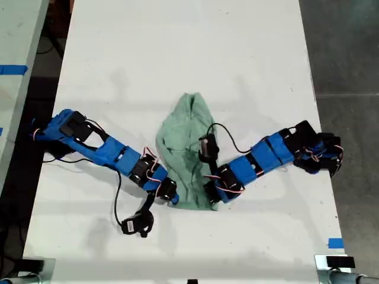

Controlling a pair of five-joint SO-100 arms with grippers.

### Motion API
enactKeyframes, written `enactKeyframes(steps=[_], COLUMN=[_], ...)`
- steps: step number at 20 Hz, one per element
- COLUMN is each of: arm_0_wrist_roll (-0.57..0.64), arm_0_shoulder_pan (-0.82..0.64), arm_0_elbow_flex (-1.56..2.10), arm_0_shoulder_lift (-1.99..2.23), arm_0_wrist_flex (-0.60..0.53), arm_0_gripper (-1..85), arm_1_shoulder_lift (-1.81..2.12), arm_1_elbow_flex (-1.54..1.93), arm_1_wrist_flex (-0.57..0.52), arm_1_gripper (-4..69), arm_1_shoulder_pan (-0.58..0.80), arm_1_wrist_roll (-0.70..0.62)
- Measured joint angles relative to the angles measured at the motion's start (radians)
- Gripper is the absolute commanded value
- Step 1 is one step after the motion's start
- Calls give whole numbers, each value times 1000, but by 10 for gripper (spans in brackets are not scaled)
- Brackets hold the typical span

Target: Fold t shirt

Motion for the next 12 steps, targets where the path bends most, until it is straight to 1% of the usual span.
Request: enactKeyframes(steps=[2, 5, 8, 12], arm_0_wrist_roll=[0, 15, 71, 169], arm_0_shoulder_pan=[23, 32, -29, -198], arm_0_elbow_flex=[0, 2, 2, 2], arm_0_shoulder_lift=[44, 160, 255, 370], arm_0_wrist_flex=[23, 103, 225, 365], arm_0_gripper=[-2, -2, -2, -2], arm_1_shoulder_lift=[9, 120, 291, 480], arm_1_elbow_flex=[-29, -31, 20, 110], arm_1_wrist_flex=[-5, -6, 9, 81], arm_1_gripper=[17, 17, 17, 17], arm_1_shoulder_pan=[-11, 8, 110, 296], arm_1_wrist_roll=[-11, -71, -140, -247])
